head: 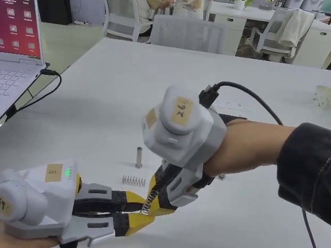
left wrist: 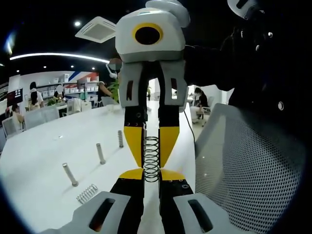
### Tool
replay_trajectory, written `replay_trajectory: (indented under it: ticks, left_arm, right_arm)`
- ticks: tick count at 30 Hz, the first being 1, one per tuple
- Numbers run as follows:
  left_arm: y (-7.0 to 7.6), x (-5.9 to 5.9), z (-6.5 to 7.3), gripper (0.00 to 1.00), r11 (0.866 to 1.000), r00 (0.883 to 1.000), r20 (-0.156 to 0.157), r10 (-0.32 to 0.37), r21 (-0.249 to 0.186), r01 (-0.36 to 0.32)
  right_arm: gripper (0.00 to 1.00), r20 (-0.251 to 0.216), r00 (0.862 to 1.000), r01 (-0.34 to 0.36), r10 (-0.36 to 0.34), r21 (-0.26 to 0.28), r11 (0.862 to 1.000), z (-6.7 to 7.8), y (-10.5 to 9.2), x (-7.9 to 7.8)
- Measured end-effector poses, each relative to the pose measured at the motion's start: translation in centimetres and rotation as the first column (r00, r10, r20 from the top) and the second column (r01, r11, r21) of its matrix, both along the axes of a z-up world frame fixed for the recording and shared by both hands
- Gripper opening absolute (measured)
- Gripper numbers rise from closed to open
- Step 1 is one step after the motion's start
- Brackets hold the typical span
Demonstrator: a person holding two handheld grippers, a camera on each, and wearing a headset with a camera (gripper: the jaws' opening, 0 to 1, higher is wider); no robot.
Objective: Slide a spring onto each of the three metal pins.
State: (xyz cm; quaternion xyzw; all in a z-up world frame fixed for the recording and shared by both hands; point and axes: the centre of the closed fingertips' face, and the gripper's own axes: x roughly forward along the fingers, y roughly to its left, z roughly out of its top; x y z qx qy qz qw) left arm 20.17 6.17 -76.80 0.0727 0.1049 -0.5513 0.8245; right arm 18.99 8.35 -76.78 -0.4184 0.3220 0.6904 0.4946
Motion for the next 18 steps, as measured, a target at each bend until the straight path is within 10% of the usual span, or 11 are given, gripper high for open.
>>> replay_trajectory:
  ticks: [18]
  left_arm:
    - [-0.37,0.18,-0.22,0.03,1.000,1.000,-0.008,-0.004,-0.003,0.004]
  right_arm:
    - [0.08,0.004,1.000,0.004,-0.004,-0.015,1.000,-0.18,-0.20,0.07]
